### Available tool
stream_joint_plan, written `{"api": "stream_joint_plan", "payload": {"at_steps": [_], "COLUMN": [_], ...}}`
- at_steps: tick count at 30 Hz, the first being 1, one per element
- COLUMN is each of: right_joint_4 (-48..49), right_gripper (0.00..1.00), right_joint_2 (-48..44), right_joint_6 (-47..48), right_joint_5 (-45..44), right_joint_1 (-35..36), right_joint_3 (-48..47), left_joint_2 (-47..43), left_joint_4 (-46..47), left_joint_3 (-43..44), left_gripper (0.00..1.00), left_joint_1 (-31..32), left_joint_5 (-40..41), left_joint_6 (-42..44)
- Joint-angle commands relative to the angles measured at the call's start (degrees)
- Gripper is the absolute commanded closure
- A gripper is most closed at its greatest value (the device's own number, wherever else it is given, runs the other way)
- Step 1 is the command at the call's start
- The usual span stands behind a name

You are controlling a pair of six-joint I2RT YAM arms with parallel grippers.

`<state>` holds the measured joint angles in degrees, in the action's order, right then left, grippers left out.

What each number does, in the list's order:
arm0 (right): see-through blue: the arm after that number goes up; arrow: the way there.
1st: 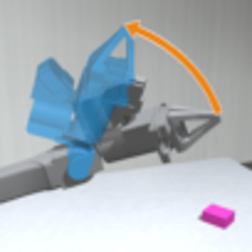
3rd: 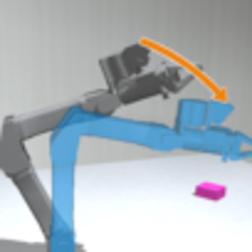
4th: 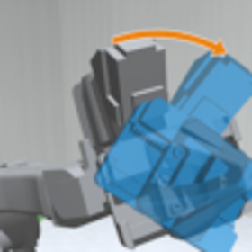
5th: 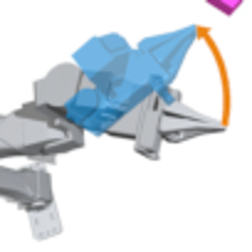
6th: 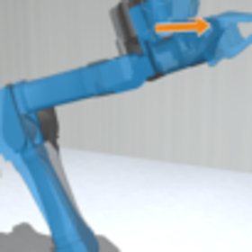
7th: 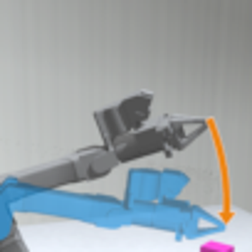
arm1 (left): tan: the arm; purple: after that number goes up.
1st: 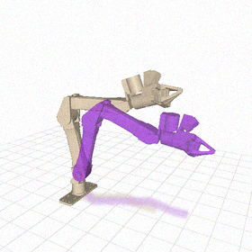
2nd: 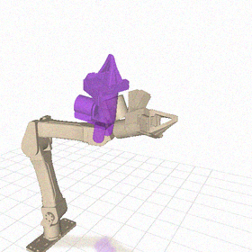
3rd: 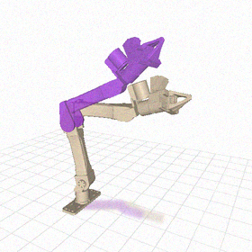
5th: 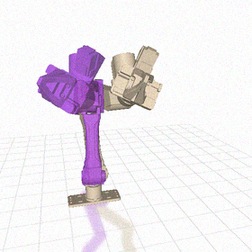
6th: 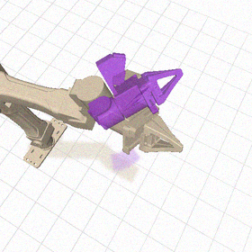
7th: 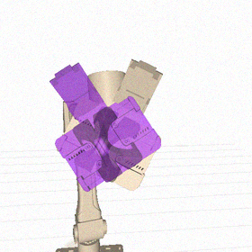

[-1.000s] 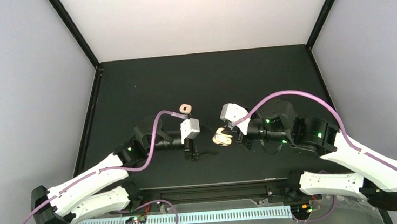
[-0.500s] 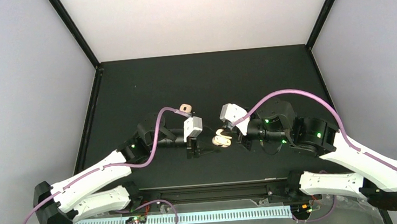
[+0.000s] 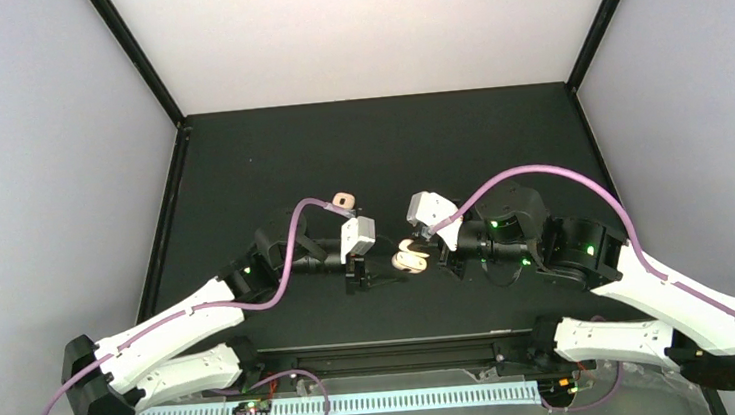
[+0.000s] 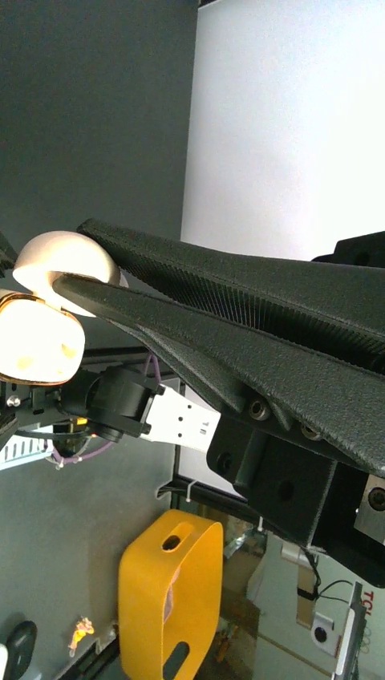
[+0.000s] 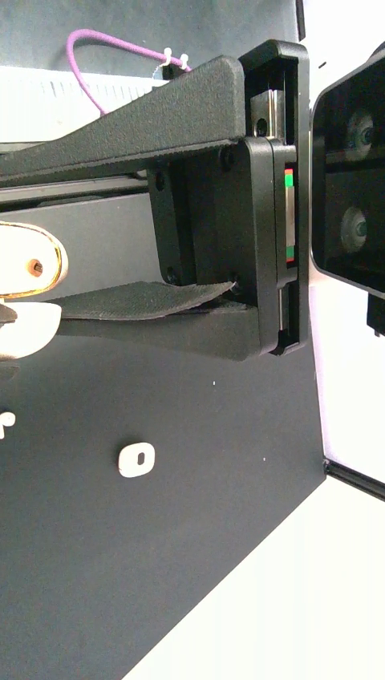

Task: Insert the wireless bluetooth earbuds into the charging case
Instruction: Adjust the charging case.

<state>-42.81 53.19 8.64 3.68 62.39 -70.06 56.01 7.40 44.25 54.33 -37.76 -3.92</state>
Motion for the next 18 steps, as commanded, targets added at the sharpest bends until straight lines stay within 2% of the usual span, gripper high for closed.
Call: {"api": "stream_joint_plan", "payload": {"at_steps": [1, 4, 10, 18], "right_joint_4": [1.0, 1.1, 1.2, 1.1], "right_gripper": [0.99, 0.99, 0.99, 0.99], "right_joint_2": [0.0, 0.0, 0.1, 0.0], "right_joint_6": [-0.6, -0.6, -0.6, -0.5], "right_joint_5": [0.8, 0.8, 0.9, 0.9], "right_joint_1": [0.4, 0.4, 0.4, 0.4], "right_joint_3": [-1.0, -1.0, -1.0, -1.0], "left_joint_2": [0.5, 0.6, 0.9, 1.3], "left_joint_4": [2.5, 2.8, 2.8, 2.6], "left_joint_3": [2.7, 2.7, 2.6, 2.5], "left_gripper": [0.52, 0.53, 0.63, 0.73], "left_joint_1": [-0.3, -0.3, -0.3, -0.3], "left_joint_5": [-1.5, -1.7, -1.8, -2.3], "left_joint_6": [-0.8, -1.0, -0.9, -0.9]}}
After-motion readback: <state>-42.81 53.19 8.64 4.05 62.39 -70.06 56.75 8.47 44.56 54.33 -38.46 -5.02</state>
